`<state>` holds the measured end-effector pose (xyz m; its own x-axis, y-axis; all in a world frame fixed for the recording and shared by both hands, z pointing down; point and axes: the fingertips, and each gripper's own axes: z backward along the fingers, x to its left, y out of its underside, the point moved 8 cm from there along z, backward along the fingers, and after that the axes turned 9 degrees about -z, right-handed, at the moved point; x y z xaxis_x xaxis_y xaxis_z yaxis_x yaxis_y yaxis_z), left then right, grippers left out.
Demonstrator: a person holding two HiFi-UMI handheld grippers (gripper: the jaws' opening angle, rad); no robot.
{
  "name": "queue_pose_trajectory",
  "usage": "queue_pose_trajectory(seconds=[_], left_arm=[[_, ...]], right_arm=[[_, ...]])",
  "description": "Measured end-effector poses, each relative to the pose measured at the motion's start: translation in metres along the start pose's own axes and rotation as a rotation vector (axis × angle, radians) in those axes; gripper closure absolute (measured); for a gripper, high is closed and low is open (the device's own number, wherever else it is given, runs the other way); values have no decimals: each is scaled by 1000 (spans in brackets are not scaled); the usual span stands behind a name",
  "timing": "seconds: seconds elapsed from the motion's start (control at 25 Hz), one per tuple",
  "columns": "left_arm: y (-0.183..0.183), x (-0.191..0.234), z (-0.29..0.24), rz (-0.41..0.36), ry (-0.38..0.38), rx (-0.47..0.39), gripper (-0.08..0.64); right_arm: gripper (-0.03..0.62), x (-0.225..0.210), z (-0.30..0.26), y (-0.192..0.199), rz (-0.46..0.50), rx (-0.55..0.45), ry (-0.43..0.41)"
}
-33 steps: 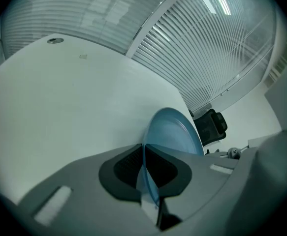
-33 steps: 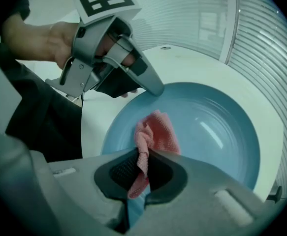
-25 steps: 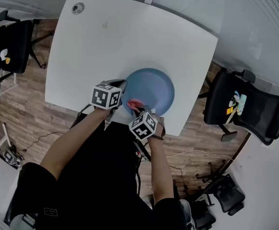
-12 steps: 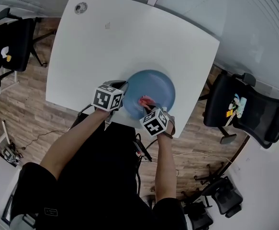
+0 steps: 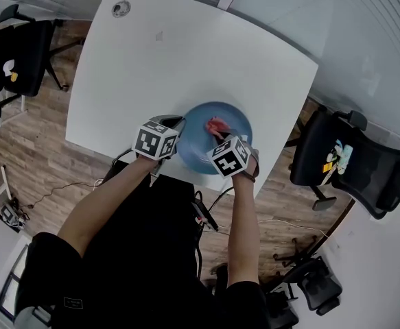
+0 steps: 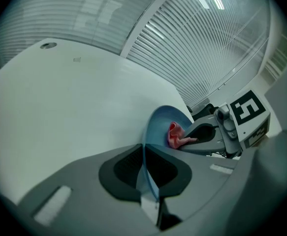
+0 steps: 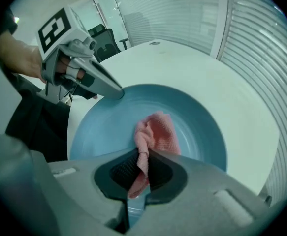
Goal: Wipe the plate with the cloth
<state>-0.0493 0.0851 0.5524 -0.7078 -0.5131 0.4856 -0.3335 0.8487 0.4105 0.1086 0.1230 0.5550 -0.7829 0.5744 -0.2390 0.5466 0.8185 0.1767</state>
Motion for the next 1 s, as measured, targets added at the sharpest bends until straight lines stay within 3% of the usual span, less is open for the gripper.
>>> queue_pose_trajectory(seconds=[0.48, 1.0], left_arm=[[1, 1, 1, 9, -5, 4, 540], [1, 2, 1, 40, -13, -2, 541]], right_arm=[[572, -34, 3, -27, -26, -95, 89], [572, -52, 13, 6, -94, -50, 231]])
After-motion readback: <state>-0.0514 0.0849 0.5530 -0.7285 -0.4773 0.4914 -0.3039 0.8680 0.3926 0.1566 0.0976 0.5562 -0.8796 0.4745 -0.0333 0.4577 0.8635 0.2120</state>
